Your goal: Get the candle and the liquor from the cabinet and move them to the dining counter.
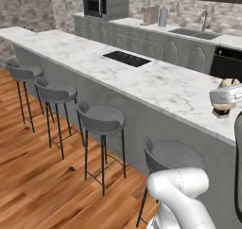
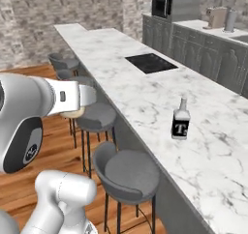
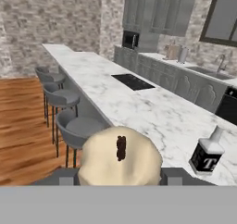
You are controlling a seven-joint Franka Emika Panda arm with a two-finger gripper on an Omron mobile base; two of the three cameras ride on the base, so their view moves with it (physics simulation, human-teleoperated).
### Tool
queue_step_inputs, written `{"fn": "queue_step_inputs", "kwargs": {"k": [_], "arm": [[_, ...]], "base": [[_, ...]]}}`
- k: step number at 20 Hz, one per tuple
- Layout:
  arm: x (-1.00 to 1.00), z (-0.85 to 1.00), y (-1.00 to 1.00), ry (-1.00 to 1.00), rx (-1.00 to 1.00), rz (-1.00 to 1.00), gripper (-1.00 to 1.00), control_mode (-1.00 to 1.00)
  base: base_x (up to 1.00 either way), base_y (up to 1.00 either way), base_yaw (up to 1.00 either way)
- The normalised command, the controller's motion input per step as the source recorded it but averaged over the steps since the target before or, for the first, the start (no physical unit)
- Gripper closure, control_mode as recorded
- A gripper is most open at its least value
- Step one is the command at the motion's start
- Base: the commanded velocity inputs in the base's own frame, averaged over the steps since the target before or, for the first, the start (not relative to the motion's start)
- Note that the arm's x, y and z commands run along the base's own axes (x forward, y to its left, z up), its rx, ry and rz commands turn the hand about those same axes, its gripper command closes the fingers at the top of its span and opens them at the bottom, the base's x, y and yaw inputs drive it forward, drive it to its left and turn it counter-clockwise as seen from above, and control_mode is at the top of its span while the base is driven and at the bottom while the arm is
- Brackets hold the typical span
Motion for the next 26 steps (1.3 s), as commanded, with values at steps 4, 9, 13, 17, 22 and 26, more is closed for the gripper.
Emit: {"fn": "queue_step_inputs", "kwargs": {"k": [4, 9, 13, 17, 22, 26], "arm": [[0.00, 0.00, 0.00, 0.00, 0.00, 0.00, 1.00, 1.00], [0.00, 0.00, 0.00, 0.00, 0.00, 0.00, 1.00, 1.00], [0.00, 0.00, 0.00, 0.00, 0.00, 0.00, 1.00, 1.00], [0.00, 0.00, 0.00, 0.00, 0.00, 0.00, 1.00, 1.00], [0.00, 0.00, 0.00, 0.00, 0.00, 0.00, 1.00, 1.00], [0.00, 0.00, 0.00, 0.00, 0.00, 0.00, 1.00, 1.00]], "base": [[0.39, 0.50, -0.40], [0.28, 0.56, -0.44], [0.17, 0.65, -0.44], [0.12, 0.70, -0.43], [0.11, 0.71, -0.42], [0.10, 0.76, -0.42]]}}
